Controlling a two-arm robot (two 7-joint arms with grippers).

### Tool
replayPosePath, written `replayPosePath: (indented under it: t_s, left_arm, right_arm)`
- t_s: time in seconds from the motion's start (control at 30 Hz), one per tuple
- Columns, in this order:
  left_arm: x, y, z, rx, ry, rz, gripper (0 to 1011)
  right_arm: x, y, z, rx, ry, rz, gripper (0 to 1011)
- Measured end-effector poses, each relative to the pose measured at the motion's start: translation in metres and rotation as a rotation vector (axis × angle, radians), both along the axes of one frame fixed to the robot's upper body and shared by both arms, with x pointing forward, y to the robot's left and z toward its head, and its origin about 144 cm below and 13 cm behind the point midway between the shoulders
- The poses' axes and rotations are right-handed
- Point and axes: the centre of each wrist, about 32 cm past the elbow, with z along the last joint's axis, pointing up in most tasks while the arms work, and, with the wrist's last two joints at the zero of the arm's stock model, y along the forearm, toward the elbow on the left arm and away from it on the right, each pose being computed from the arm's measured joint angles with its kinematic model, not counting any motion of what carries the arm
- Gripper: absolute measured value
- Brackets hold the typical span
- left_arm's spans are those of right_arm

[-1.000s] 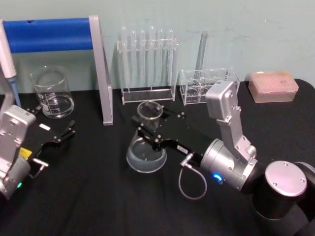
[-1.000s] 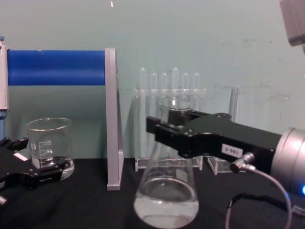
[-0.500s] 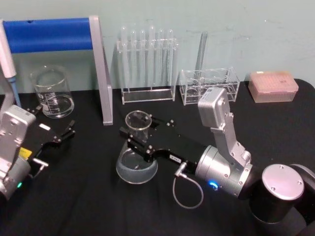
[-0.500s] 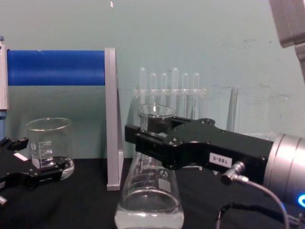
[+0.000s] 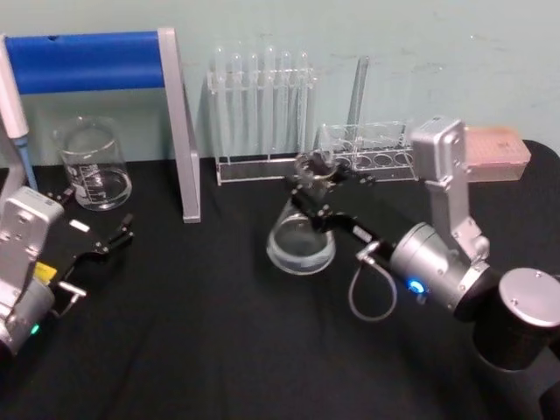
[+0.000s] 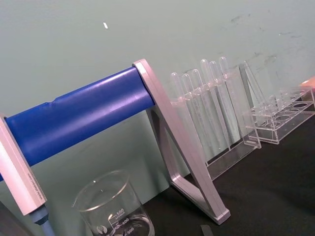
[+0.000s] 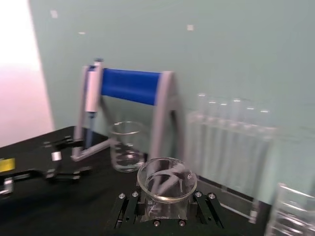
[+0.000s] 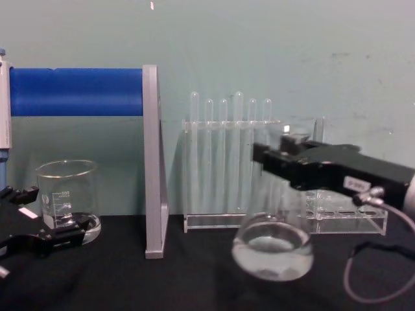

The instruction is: Grasp the erlenmeyer flask with one hand, shake it three times, then place it back.

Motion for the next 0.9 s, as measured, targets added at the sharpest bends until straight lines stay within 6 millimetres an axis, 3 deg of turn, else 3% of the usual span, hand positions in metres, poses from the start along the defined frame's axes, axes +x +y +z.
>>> replayPosePath:
  t_s: [0.27, 0.9]
  left_arm:
    - [0.000, 0.000, 0.000, 0.000, 0.000, 0.000, 1001]
    - [0.000, 0.000, 0.000, 0.000, 0.000, 0.000, 1001]
  right_arm:
    - [0.010, -0.020, 0.002, 0.008, -0.011, -0.134, 449]
    - [0.018, -0.043, 0.005, -0.006, -0.036, -0.301, 449]
